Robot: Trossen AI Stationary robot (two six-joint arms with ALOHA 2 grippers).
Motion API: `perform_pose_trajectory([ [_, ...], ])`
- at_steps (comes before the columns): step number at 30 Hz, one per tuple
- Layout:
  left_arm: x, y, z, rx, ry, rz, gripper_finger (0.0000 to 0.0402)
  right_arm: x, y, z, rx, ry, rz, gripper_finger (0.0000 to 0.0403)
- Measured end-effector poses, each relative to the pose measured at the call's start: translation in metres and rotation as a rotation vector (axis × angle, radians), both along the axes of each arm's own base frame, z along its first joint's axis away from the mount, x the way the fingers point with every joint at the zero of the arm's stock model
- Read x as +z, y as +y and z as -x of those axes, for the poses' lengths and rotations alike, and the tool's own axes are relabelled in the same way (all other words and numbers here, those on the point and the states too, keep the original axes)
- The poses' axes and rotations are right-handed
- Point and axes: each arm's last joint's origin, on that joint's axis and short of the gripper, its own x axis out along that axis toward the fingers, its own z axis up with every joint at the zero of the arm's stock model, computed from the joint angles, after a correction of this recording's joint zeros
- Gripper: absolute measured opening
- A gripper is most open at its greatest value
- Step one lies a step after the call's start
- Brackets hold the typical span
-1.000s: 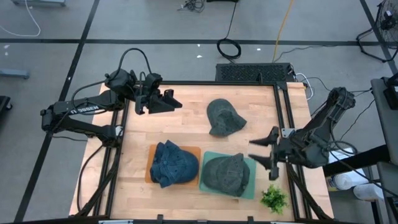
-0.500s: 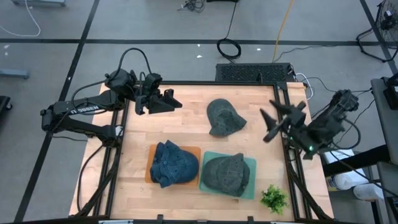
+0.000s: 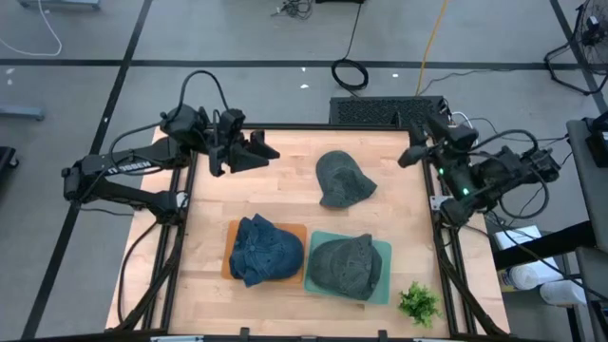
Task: Pick & Place hat
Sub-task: Put the gray cap into the blue green bin
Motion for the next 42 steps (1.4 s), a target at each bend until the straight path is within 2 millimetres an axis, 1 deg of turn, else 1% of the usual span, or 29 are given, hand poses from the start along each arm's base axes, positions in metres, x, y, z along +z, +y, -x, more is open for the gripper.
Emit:
perform_pose_trajectory([
  [1,0.000,0.002,0.000,0.004,-0.001,-0.004,0.0230,0.001,-0.002,-0.002,-0.015,0.015,0.008,0.0224],
  [4,0.000,0.010,0.003,-0.008,0.009,-0.008,0.0230,0.006,-0.006,-0.014,-0.063,0.134,0.054,0.0224],
  [6,0.001,0.017,0.009,-0.029,0.017,-0.009,0.0230,0.009,-0.008,-0.024,-0.084,0.203,0.089,0.0224],
  [8,0.004,0.023,0.016,-0.034,0.012,-0.022,0.0230,0.013,-0.009,-0.035,-0.087,0.275,0.142,0.0224],
  [12,0.013,0.031,0.037,0.023,-0.028,-0.054,0.0230,0.014,-0.018,-0.060,-0.099,0.504,0.264,0.0224],
  [15,0.021,0.033,0.051,0.066,-0.065,-0.084,0.0230,0.011,-0.030,-0.075,-0.123,0.633,0.311,0.0224],
  [17,0.025,0.032,0.061,0.081,-0.086,-0.101,0.0230,0.008,-0.039,-0.081,-0.119,0.708,0.351,0.0224],
  [21,0.032,0.028,0.075,0.064,-0.110,-0.140,0.0230,-0.006,-0.059,-0.094,-0.143,0.888,0.382,0.0224],
  [23,0.034,0.026,0.080,0.046,-0.113,-0.155,0.0230,-0.014,-0.066,-0.096,-0.135,0.971,0.388,0.0224],
  [25,0.035,0.025,0.084,0.025,-0.115,-0.172,0.0230,-0.021,-0.074,-0.097,-0.084,1.035,0.410,0.0224],
  [29,0.035,0.024,0.088,-0.023,-0.097,-0.185,0.0230,-0.041,-0.091,-0.100,0.141,1.084,0.421,0.0224],
  [33,0.034,0.026,0.090,-0.058,-0.069,-0.172,0.0230,-0.060,-0.111,-0.099,0.348,1.104,0.339,0.0224],
  [37,0.033,0.028,0.092,-0.094,-0.045,-0.174,0.0230,-0.080,-0.132,-0.104,0.547,1.138,0.263,0.0224],
  [42,0.033,0.030,0.094,-0.116,-0.028,-0.185,0.0230,-0.103,-0.156,-0.114,0.716,1.095,0.148,0.0224],
])
